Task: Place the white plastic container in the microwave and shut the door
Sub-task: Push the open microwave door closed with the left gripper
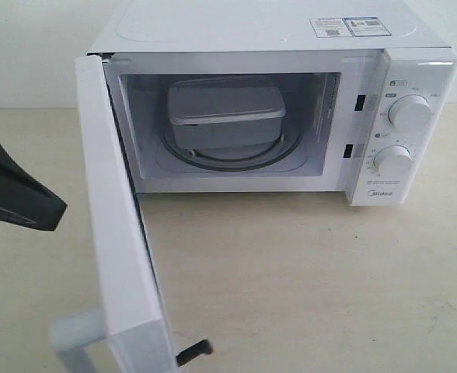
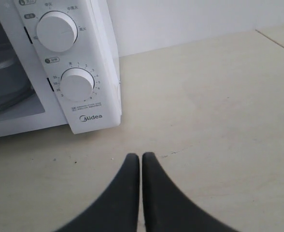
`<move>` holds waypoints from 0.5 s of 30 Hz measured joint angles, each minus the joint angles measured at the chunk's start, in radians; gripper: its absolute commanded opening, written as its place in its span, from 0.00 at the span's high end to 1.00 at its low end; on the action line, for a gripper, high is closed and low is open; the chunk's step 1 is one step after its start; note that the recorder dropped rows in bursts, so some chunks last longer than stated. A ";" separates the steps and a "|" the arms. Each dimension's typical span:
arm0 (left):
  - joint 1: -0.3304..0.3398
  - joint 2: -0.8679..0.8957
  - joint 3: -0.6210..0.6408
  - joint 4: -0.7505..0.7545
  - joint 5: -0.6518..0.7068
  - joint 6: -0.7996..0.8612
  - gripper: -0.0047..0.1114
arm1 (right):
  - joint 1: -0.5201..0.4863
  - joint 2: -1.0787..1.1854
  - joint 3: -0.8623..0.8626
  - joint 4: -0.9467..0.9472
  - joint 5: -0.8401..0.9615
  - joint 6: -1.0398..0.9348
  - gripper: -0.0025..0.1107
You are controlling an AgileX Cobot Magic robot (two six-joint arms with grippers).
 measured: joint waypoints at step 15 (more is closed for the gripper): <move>-0.154 0.194 -0.014 -0.128 -0.393 0.179 0.92 | 0.000 0.000 0.000 0.000 0.002 0.000 0.98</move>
